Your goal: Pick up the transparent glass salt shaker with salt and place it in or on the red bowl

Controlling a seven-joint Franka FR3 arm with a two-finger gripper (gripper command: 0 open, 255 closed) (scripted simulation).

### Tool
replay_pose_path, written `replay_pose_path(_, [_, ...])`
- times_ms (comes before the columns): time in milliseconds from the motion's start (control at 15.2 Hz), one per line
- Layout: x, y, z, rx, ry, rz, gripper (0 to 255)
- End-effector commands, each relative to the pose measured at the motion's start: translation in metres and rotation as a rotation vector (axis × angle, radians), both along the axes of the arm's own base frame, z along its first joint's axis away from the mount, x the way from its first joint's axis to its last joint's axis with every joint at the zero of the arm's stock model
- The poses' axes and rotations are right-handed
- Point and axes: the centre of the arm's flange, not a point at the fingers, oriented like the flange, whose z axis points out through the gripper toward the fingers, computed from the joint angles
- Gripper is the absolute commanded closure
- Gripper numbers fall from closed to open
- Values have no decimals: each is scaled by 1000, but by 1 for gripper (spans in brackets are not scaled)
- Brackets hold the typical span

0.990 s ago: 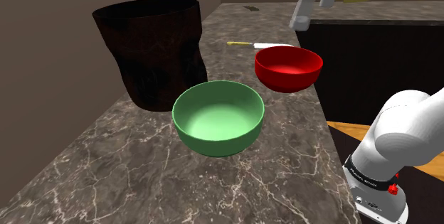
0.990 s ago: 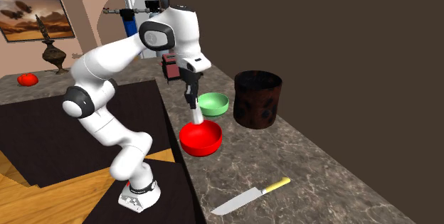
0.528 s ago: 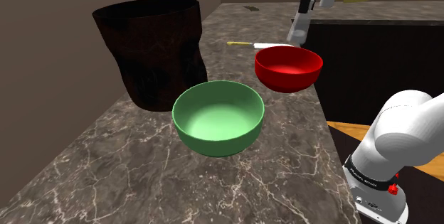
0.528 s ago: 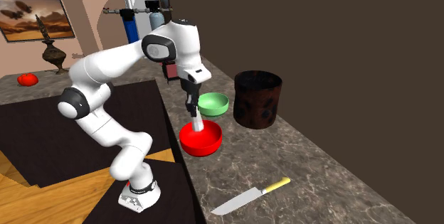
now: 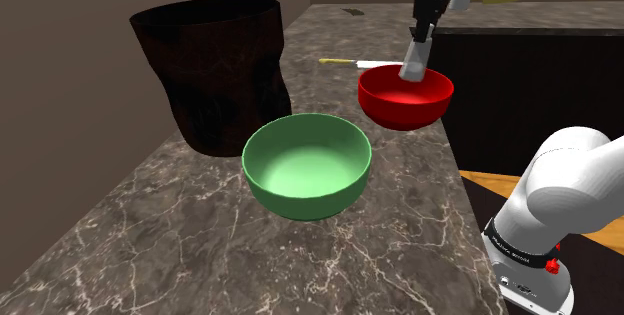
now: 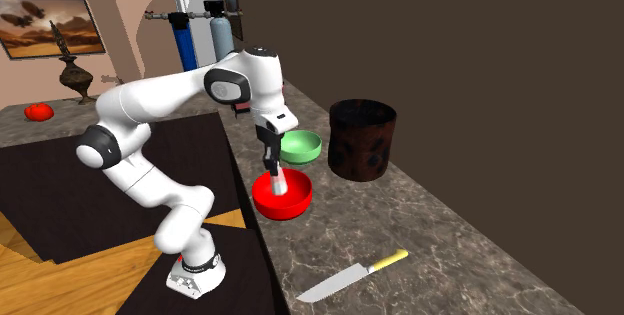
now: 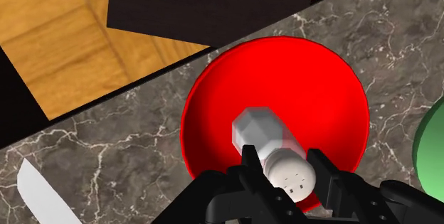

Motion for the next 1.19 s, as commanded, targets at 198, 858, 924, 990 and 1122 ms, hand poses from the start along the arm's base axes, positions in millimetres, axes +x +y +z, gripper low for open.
replay_pose_path(198, [0, -1, -7, 0, 0, 0, 255])
replay_pose_path(858, [0, -1, -7, 0, 0, 0, 0])
replay_pose_path(924, [0, -2, 6, 0, 0, 0, 0])
replay_pose_path(990, [0, -3, 19, 0, 0, 0, 0])
replay_pose_path(1122, [0, -5, 43, 0, 0, 0, 0])
